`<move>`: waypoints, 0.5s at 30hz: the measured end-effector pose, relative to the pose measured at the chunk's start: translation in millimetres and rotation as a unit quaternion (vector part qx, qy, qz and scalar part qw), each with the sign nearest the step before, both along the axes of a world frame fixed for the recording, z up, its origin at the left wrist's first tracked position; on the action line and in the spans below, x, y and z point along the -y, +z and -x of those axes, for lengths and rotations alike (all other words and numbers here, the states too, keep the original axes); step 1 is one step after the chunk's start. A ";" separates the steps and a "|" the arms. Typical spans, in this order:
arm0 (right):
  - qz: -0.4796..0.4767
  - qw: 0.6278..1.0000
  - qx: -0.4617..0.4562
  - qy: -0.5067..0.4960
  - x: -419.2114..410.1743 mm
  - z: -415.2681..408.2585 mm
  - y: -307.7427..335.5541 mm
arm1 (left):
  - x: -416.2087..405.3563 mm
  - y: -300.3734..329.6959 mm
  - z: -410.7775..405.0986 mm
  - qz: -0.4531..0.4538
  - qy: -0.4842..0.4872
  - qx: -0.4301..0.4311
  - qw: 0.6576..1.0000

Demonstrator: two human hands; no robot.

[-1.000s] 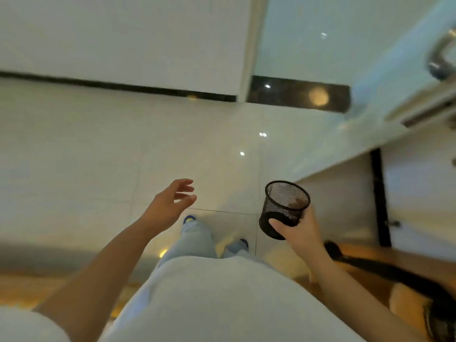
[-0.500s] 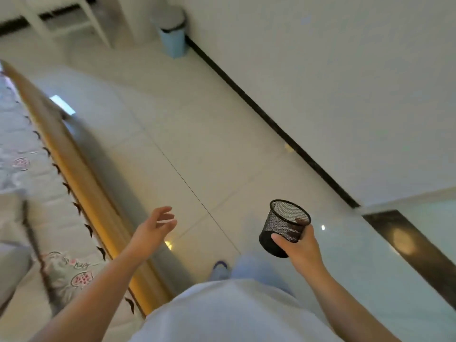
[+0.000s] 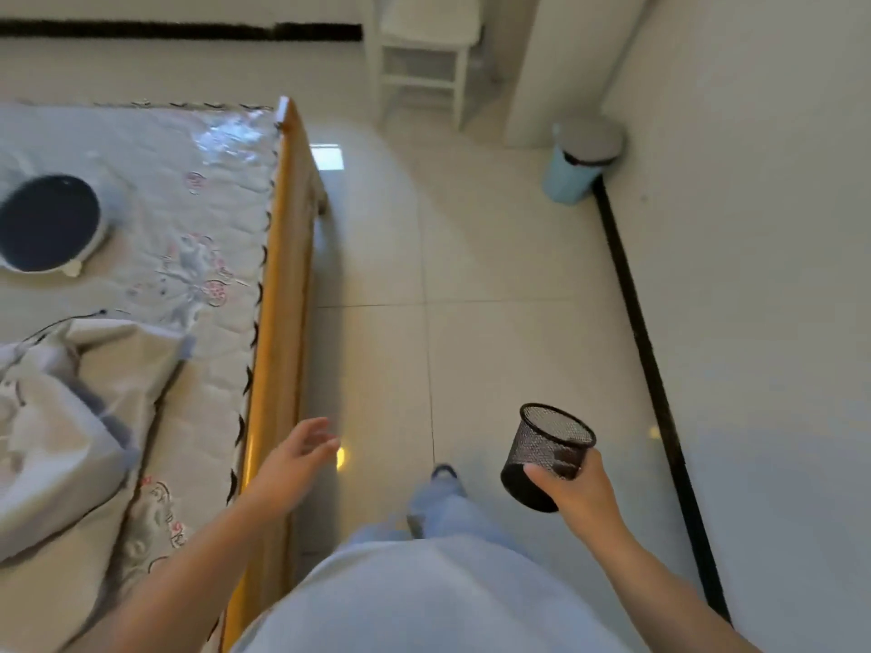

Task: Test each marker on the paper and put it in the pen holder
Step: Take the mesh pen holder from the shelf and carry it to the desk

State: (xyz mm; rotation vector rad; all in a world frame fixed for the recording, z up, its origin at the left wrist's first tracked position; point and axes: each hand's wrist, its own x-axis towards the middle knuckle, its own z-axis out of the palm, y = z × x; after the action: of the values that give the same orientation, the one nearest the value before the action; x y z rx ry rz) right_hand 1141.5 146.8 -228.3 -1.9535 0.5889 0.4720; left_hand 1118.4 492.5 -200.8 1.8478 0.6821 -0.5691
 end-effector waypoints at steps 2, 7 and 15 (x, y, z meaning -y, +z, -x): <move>0.000 0.999 0.009 0.037 -11.3 -67.8 8.7 | -15.6 2.5 -25.2 -0.014 0.038 -0.011 0.999; -0.001 0.997 0.021 0.081 -47.8 -206.6 21.6 | -38.5 0.8 -85.9 -0.037 0.120 -0.014 0.992; 0.017 0.998 0.003 0.054 -88.0 -390.3 3.4 | -77.7 -28.9 -288.1 0.010 0.108 -0.044 0.993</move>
State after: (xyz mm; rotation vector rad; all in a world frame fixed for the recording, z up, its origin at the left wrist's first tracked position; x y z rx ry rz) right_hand 1531.8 234.8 -224.9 -2.0261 0.4924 0.5260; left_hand 1406.5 570.2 -229.7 1.7113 0.9199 -0.5156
